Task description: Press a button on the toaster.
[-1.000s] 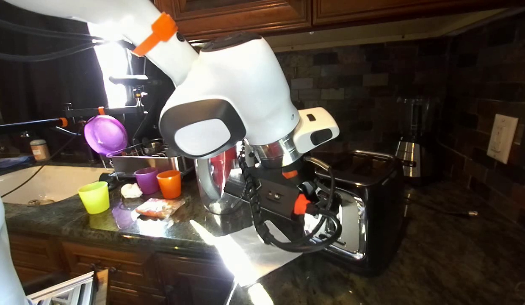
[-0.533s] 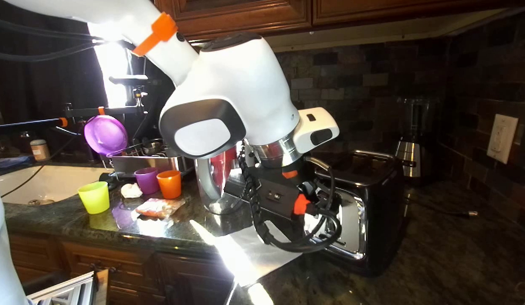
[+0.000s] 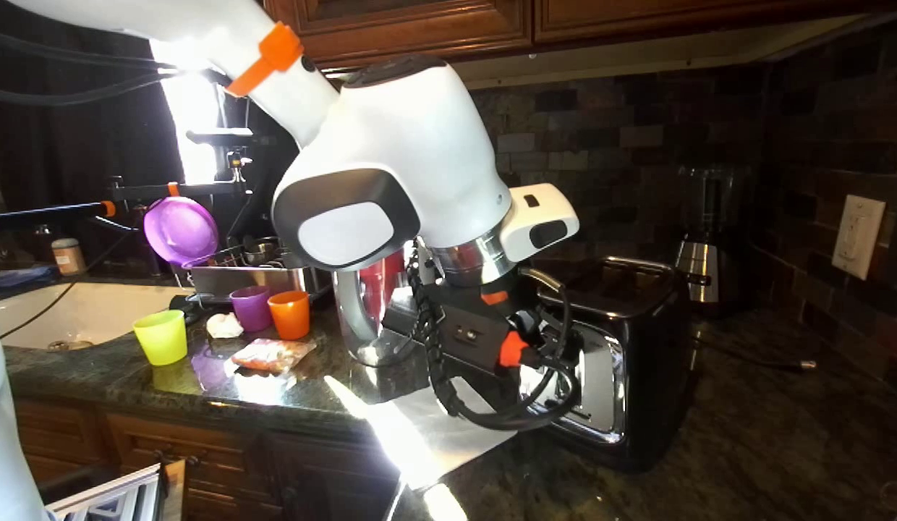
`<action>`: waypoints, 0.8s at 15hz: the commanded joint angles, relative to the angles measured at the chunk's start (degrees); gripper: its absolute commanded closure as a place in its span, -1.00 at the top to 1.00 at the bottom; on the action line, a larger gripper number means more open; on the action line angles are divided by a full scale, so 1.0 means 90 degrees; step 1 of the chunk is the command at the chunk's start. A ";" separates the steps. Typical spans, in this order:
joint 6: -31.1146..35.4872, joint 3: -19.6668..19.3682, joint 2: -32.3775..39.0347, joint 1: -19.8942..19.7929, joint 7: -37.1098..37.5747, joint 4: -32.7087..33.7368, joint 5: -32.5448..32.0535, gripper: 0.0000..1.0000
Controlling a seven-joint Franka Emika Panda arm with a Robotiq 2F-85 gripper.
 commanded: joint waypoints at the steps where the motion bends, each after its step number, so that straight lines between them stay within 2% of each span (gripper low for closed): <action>1: -0.0056 0.0215 0.0283 -0.0190 0.0339 0.0082 -0.0124 -1.00; 4: -0.0115 0.0491 0.0361 -0.0469 0.0634 0.0095 -0.0297 -1.00; 6: -0.0203 0.0803 0.0524 -0.0824 0.1040 0.0132 -0.0570 -1.00; 12: -0.0818 0.1426 0.0724 -0.1621 0.2321 0.0251 -0.1843 -1.00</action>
